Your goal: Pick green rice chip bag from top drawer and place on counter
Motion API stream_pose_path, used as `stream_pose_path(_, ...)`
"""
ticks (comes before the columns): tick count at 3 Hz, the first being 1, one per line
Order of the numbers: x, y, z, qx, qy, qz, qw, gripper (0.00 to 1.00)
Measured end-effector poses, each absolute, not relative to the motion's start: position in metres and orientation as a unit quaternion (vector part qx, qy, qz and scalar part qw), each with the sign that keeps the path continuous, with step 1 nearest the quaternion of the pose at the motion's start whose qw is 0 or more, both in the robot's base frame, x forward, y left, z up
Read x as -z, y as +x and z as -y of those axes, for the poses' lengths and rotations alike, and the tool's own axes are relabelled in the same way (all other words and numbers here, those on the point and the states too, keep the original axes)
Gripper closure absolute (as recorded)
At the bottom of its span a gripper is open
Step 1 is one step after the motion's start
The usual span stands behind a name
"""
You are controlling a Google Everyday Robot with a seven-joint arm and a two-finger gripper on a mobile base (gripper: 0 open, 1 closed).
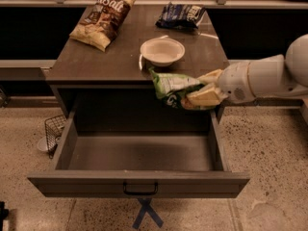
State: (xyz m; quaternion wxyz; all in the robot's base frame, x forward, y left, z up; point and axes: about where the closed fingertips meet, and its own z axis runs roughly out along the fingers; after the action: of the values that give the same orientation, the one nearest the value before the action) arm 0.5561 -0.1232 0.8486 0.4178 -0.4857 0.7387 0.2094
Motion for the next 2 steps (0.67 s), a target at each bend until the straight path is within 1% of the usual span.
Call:
stream_pose_path(1, -0.901, 0.572, 0.151, -0.186, -0.489, -0.730, 0.440, 1.00)
stream_pose_path(2, -0.934, 0.596, 0.172, -0.143, -0.497, -0.724, 0.456, 1.00)
